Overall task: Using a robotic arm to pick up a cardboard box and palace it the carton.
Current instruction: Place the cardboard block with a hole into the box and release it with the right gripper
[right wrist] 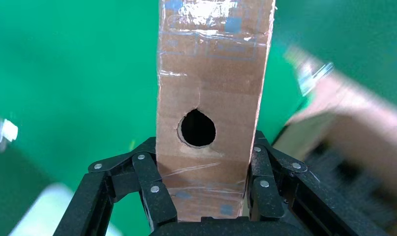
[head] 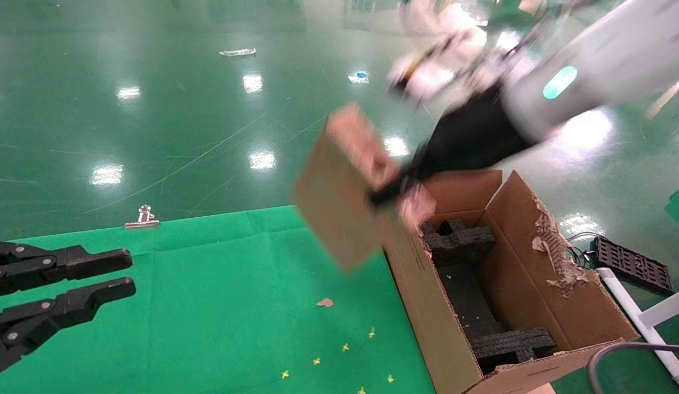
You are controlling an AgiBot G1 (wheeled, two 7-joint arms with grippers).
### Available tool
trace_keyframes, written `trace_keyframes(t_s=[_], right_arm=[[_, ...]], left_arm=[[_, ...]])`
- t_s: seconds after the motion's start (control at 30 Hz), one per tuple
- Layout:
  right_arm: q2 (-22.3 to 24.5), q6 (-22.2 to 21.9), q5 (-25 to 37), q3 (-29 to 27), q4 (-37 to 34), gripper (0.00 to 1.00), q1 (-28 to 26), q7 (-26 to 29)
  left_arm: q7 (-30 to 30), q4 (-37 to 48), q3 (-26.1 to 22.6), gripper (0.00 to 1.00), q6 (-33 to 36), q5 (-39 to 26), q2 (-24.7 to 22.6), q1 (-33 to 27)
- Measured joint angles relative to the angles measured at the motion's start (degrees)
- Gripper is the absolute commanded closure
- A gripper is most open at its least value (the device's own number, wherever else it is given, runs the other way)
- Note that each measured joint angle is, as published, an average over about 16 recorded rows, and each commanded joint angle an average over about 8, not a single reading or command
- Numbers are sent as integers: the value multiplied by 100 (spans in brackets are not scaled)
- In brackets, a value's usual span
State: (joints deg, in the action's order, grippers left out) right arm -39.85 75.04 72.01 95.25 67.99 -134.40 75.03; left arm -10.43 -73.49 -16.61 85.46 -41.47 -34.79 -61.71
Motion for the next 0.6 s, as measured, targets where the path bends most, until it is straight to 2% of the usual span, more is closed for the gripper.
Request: trace_keyframes(t_s=[0.2, 0.4, 0.43, 0.6], right_arm=[[506, 50, 313, -144, -572, 100, -472, -533], [846, 300, 796, -27, -1160, 100, -720, -717], [889, 350, 870, 8, -1249, 100, -732, -729], [1046, 580, 1101, 193, -1674, 100, -639, -762]], left_arm=[[1, 0, -2, 100, -1, 1, 1, 0], [2, 0, -4, 100, -2, 3, 2, -1], [2, 0, -5, 94, -2, 3, 2, -1], [3, 0, -6, 32, -3, 4, 3, -1]])
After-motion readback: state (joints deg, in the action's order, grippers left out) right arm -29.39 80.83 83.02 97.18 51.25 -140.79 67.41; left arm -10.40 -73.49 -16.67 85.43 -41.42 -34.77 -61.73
